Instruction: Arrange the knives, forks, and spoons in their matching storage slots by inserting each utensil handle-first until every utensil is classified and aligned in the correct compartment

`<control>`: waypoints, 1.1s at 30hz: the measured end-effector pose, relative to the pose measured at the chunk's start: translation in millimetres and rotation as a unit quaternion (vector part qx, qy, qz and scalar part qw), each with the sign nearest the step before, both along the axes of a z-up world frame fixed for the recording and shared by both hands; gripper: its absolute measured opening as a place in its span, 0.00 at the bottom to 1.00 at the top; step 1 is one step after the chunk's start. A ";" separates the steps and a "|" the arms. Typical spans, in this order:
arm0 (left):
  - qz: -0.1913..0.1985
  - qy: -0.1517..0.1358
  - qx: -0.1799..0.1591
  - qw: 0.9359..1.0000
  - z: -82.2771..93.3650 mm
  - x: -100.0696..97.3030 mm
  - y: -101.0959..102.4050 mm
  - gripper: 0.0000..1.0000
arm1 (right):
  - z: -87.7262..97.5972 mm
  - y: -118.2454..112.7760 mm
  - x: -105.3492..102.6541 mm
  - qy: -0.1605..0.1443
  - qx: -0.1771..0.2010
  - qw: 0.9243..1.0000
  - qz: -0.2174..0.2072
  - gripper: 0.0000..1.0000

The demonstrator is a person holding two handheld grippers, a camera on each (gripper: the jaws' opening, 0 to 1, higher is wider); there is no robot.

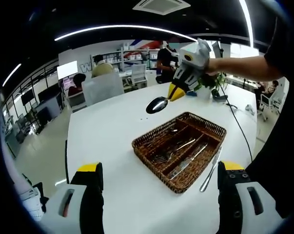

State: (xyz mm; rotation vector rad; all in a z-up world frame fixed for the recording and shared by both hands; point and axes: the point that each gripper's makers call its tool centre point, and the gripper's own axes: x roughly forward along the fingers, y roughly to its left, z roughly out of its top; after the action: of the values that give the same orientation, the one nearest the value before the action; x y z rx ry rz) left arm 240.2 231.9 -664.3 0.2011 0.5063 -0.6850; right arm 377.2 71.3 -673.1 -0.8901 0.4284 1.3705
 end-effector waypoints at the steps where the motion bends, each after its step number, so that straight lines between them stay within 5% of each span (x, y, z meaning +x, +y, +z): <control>1: 0.000 0.000 0.000 1.000 -0.4 0.1 0.6 0.99 | -3.0 0.6 0.7 0.004 0.000 1.000 -0.001 0.00; 33: 0.000 0.010 0.007 1.000 -4.8 1.3 11.2 0.99 | -66.4 10.5 11.9 0.035 -0.009 0.999 0.001 0.00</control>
State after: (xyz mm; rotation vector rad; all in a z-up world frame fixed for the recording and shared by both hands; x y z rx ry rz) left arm 241.5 243.1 -669.1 0.2078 0.5305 -0.6845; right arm 389.0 81.8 -739.6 -0.8589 0.4932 1.4038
